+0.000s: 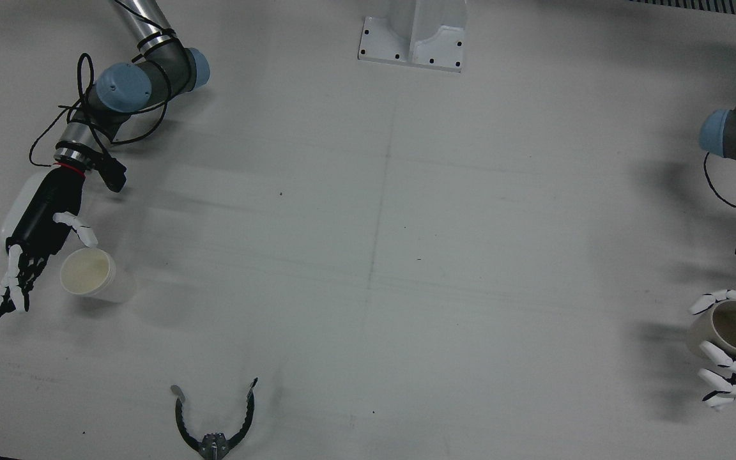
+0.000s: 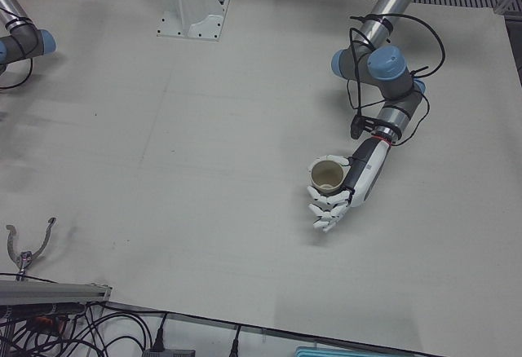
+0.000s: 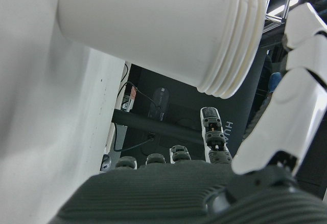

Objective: Pour water
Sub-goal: 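Reach the right hand forward to the other white paper cup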

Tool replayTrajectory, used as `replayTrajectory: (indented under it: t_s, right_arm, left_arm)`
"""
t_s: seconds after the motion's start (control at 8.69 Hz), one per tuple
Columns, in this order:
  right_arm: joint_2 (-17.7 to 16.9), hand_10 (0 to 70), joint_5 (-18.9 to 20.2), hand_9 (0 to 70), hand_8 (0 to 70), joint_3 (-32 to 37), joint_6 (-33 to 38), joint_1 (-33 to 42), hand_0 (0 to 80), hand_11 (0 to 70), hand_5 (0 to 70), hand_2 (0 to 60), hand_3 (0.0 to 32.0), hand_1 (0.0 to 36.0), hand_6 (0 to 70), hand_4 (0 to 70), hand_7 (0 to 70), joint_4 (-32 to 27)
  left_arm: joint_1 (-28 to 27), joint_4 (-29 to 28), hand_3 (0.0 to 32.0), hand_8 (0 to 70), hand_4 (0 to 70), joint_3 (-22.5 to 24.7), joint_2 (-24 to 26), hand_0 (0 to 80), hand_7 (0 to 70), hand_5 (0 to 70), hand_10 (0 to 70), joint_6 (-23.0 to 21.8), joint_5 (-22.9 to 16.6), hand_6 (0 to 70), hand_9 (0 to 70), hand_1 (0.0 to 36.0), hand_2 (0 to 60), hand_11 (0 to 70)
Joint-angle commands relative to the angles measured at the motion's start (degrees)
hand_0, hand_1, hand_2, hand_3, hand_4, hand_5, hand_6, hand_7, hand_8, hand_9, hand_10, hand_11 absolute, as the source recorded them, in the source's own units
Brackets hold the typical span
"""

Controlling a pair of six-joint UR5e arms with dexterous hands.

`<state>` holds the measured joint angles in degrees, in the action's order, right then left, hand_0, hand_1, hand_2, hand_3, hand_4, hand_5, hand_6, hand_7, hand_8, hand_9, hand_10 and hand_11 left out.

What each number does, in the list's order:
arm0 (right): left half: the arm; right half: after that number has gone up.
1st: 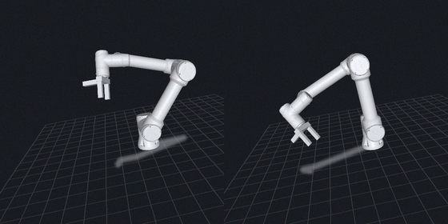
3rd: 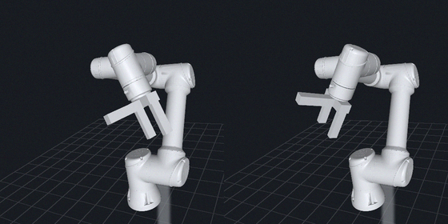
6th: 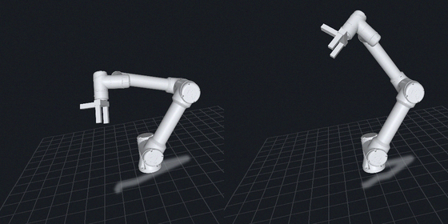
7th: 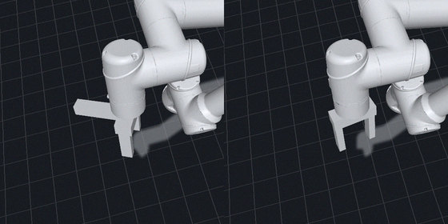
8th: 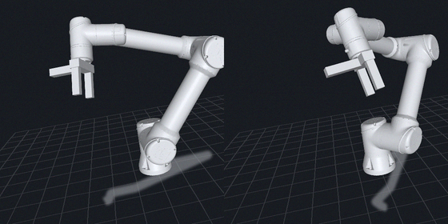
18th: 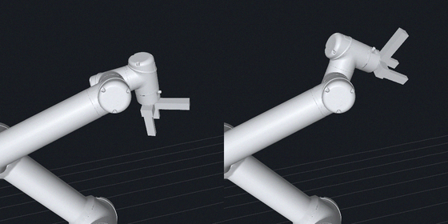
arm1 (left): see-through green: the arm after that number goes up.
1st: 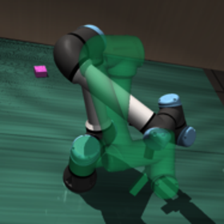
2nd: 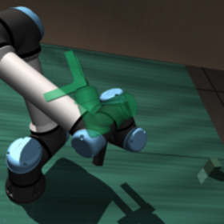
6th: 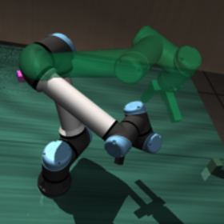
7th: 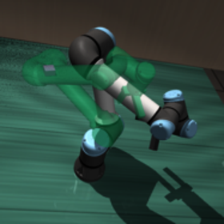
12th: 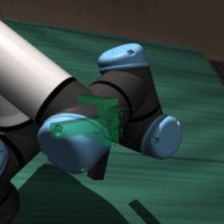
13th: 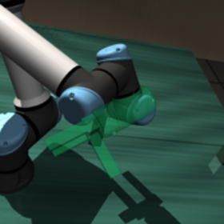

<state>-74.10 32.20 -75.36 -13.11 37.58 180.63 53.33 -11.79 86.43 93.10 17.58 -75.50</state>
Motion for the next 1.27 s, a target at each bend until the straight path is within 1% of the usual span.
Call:
replayTrajectory:
  t_s: [0.0,0.12,0.35,0.46,0.58,0.69,0.81,1.04,1.15]
  right_arm:
    - [1.2,0.0,0.4,0.0,0.0,0.4,-1.0,-2.2,44.0,0.0,12.2,19.9,3.4,13.8,1.3,2.9,6.6,0.2]
    - [1.2,0.0,0.4,0.0,0.0,0.4,-1.1,-2.2,44.3,0.0,12.3,20.0,3.6,14.0,1.3,2.8,6.6,0.2]
    - [1.7,0.0,0.5,0.1,0.0,0.5,-1.6,-2.2,45.4,0.0,13.4,21.5,3.0,14.8,1.9,4.7,7.7,0.2]
    - [1.6,0.0,0.4,0.1,0.0,0.7,-2.5,-2.1,45.4,0.0,13.9,21.5,2.8,14.8,1.9,4.6,7.7,0.2]
    - [1.7,0.0,0.2,0.2,0.0,1.1,-2.8,-2.1,44.9,0.0,14.0,21.5,2.4,14.4,2.2,5.9,8.1,0.2]
    - [2.1,0.0,0.1,0.2,0.0,1.4,-3.7,-2.1,44.8,0.0,14.3,22.0,2.0,14.3,2.5,7.0,8.3,0.2]
    - [2.6,0.0,0.1,0.3,0.0,1.4,-5.3,-2.1,45.2,0.0,14.3,22.0,1.8,14.5,2.7,7.7,8.5,0.1]
    - [4.0,0.0,0.2,0.2,0.0,1.4,-8.3,-2.1,45.0,0.0,13.6,22.0,1.6,14.3,2.8,8.2,8.2,0.1]
    - [5.0,0.0,0.3,0.1,0.0,1.4,-9.7,-2.1,45.3,0.0,13.8,22.3,0.8,14.3,2.8,9.5,7.8,0.1]
  left_arm:
    - [-0.1,0.0,0.0,10.9,51.9,0.0,-0.1,63.0,45.2,45.0,5.8,0.1,0.0,17.4,20.3,29.6,31.7,10.3]
    - [-0.1,0.1,0.0,11.1,52.3,0.0,0.0,63.4,45.3,45.2,5.8,0.1,0.0,17.5,20.5,29.6,31.4,10.4]
    - [-0.1,0.2,0.0,11.3,52.1,-0.1,0.2,62.7,45.3,45.3,5.9,0.1,0.0,17.6,20.9,29.6,32.2,10.5]
    - [-0.2,0.3,0.0,11.4,52.2,-0.1,0.1,62.9,45.4,45.2,6.0,0.1,0.0,17.7,21.0,29.6,32.2,10.6]
    - [-0.2,0.3,0.0,11.6,52.5,-0.2,0.2,62.7,45.4,45.3,6.1,0.1,0.0,17.7,21.2,29.5,31.8,10.8]
    - [-0.2,0.6,0.0,11.7,52.7,-0.1,0.3,63.2,45.5,45.6,6.2,0.2,0.0,17.9,21.4,29.6,31.6,11.0]
    - [-0.2,0.8,0.0,11.9,53.6,0.0,0.4,64.1,45.4,45.9,6.3,0.2,0.0,18.0,21.6,29.6,29.9,11.1]
    - [-0.2,0.9,0.0,11.8,53.5,0.0,0.3,63.7,45.1,45.9,6.2,0.2,0.0,17.9,21.5,29.6,30.6,10.9]
    - [-0.2,1.0,0.0,11.7,53.7,0.0,0.4,63.9,45.2,46.1,6.2,0.2,0.0,18.0,21.4,29.8,30.6,11.0]
